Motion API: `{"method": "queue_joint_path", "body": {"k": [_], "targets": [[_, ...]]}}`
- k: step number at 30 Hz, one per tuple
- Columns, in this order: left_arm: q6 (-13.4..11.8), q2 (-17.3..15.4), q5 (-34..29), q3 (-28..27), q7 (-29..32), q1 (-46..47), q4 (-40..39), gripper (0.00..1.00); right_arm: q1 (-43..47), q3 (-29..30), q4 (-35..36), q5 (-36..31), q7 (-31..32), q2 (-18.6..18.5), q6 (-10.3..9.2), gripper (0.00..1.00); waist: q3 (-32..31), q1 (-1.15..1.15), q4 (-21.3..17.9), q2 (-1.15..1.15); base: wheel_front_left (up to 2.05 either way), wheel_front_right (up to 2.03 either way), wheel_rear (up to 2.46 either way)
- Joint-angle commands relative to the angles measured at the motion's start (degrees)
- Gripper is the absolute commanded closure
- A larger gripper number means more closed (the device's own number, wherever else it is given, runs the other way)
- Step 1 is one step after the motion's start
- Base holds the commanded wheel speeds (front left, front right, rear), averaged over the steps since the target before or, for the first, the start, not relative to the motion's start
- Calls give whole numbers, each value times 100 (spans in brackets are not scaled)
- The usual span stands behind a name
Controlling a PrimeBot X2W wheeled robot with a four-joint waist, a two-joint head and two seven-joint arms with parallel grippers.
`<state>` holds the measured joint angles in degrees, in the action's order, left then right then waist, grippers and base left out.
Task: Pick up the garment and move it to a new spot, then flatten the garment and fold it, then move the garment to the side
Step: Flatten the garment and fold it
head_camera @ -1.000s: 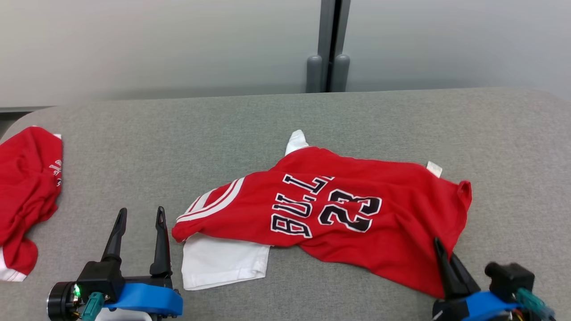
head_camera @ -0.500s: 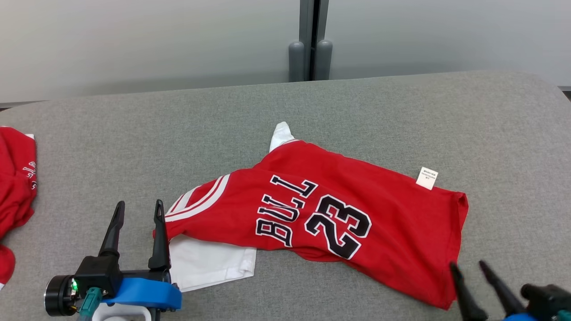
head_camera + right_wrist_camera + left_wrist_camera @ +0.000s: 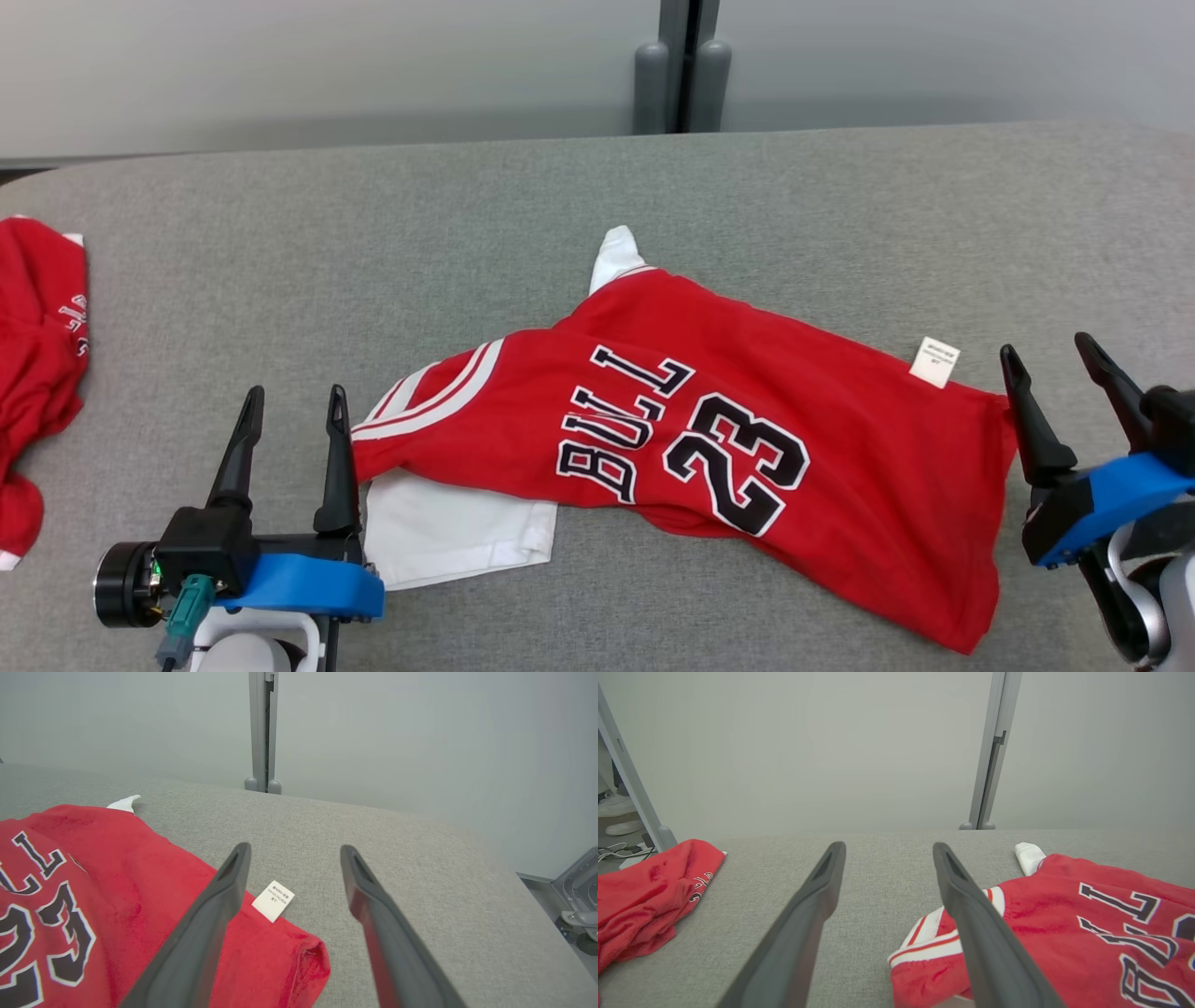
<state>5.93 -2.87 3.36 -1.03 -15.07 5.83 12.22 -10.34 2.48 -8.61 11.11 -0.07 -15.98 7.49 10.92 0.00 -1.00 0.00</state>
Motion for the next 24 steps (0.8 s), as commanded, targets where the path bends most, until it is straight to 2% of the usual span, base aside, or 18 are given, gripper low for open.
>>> {"method": "queue_joint_path", "body": {"k": [1, 8, 17, 19, 24], "targets": [[-7, -3, -8, 1, -16, 96, -21, 0, -172, -40, -187, -68, 32, -70, 1, 0, 84, 0, 78, 0, 0, 0, 0], [-33, -3, 58, 53, -16, 229, -30, 0, -674, -124, -1435, -78, -63, -259, 1, 0, 304, 0, 268, 0, 0, 0, 0], [-67, -3, 65, 80, -16, 323, -65, 0, -848, -187, -2722, 74, -193, -274, 0, 0, 496, 0, 399, 0, 0, 0, 0], [-74, -3, 67, 72, -16, 329, -67, 0, -890, -274, -2858, 213, -322, -246, 1, 100, 516, 0, 391, 0, 0, 0, 0], [-62, -3, 54, 73, -15, 365, -41, 0, -1367, -407, -2911, 335, -754, -409, 1, 100, 531, 0, 355, 0, 0, 0, 0]]}}
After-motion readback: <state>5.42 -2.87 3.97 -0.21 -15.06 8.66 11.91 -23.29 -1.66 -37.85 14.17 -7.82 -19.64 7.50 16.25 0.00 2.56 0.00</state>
